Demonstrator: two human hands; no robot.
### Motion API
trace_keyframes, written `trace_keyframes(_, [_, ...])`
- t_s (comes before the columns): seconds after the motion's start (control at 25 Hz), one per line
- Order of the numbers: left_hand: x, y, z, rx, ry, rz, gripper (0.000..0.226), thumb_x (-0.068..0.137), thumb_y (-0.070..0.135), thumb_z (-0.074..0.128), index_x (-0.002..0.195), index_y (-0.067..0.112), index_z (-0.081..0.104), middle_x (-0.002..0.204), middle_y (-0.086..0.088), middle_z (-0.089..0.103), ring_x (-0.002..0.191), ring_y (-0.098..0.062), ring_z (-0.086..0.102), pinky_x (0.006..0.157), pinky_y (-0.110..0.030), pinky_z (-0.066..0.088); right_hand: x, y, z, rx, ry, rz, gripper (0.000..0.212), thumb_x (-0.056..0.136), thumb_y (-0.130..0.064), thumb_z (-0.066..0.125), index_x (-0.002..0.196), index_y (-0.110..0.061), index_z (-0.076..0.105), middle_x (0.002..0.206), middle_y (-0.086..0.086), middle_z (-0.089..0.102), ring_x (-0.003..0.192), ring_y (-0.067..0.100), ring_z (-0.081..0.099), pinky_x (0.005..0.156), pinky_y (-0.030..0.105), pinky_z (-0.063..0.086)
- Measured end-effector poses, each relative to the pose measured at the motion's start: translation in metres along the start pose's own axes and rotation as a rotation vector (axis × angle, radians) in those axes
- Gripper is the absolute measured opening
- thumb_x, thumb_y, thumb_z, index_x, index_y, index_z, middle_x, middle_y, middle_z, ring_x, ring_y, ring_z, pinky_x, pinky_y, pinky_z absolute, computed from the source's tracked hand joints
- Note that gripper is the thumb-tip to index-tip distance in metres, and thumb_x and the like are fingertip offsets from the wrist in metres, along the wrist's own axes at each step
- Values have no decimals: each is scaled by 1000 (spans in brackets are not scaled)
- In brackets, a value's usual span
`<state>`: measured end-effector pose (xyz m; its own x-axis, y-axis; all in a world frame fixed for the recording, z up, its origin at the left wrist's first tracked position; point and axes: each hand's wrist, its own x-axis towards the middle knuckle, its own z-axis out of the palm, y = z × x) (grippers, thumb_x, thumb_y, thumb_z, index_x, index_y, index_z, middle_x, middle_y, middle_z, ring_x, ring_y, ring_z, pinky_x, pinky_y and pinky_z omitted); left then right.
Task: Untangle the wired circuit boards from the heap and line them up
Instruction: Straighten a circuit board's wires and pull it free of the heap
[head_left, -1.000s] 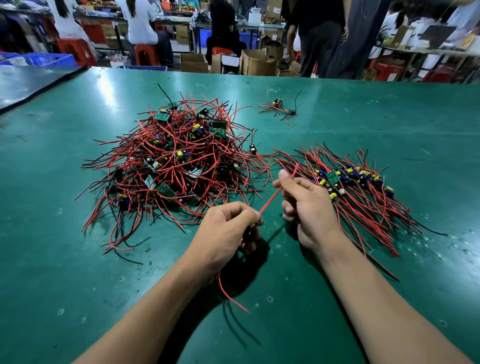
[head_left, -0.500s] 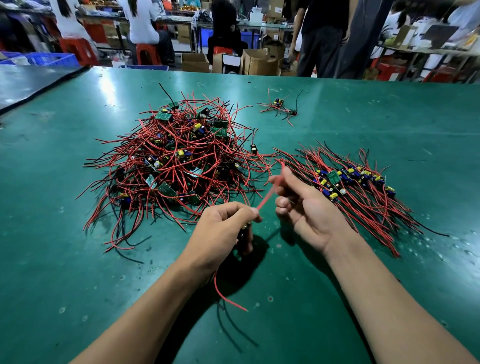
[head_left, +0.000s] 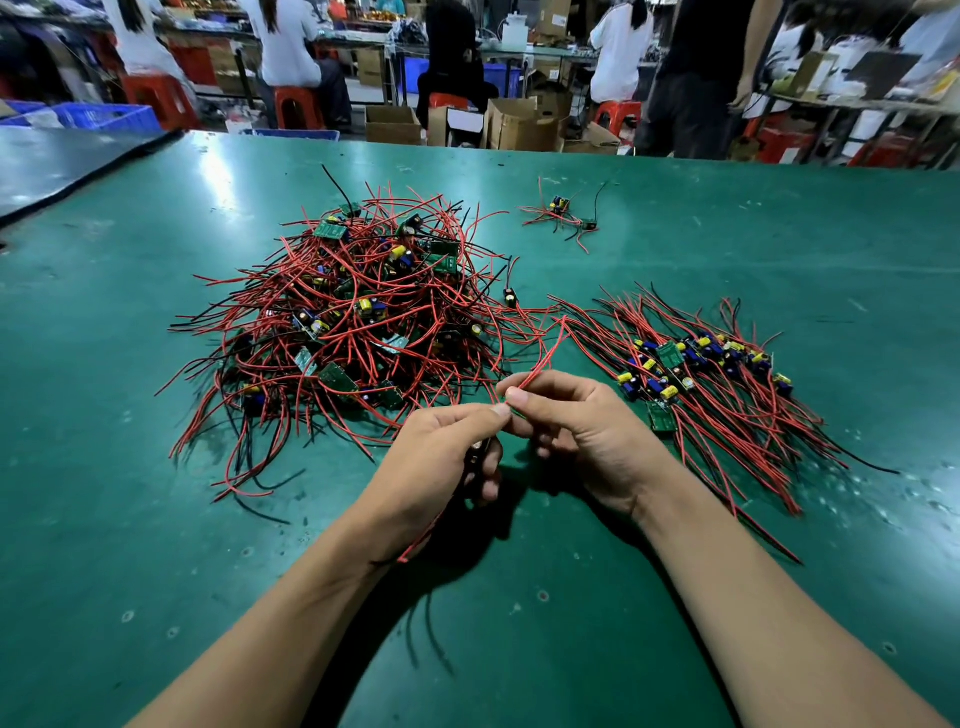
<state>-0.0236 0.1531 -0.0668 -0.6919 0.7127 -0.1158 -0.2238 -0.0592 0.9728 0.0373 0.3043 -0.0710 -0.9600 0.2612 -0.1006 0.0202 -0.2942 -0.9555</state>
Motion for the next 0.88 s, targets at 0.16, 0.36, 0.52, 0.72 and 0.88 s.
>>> trace_keyframes(0.16, [1, -1, 0, 15, -24, -7, 29, 96, 19, 56, 77, 9, 75, 48, -3, 46, 39, -16, 44, 41, -18, 35, 8, 5, 1, 4, 212, -136, 15, 67, -25, 82, 80, -19, 77, 62, 0, 52, 42, 6, 38, 46, 22, 26])
trace_keyframes(0.36, [1, -1, 1, 49, -97, 3, 30, 96, 18, 56, 73, 11, 74, 48, -3, 46, 39, -16, 44, 41, -20, 36, 13, 2, -12, -53, 435, -322, 7, 77, -15, 82, 78, -19, 76, 61, -5, 61, 41, 6, 35, 43, 20, 29])
trace_keyframes(0.52, [3, 0, 0, 74, -130, -20, 29, 95, 19, 56, 74, 12, 75, 47, -2, 47, 39, -16, 44, 43, -20, 36, 15, -1, -20, -152, 554, -455, 10, 77, -16, 84, 78, -21, 75, 76, -9, 70, 56, -1, 52, 59, 14, 40])
trace_keyframes(0.72, [3, 1, -2, 72, -126, -42, 28, 95, 20, 57, 77, 11, 76, 47, -2, 48, 40, -16, 45, 43, -20, 37, 15, 1, -28, -434, 642, -523, 15, 75, -24, 85, 75, -24, 71, 77, -4, 71, 70, 10, 60, 74, 34, 50])
trace_keyframes(0.88, [2, 3, -3, 48, -84, -71, 27, 96, 18, 57, 81, 6, 76, 49, -5, 49, 41, -17, 47, 43, -20, 38, 13, 3, -29, -574, 629, -511, 19, 78, -26, 85, 71, -24, 67, 72, -3, 69, 61, 11, 54, 63, 28, 47])
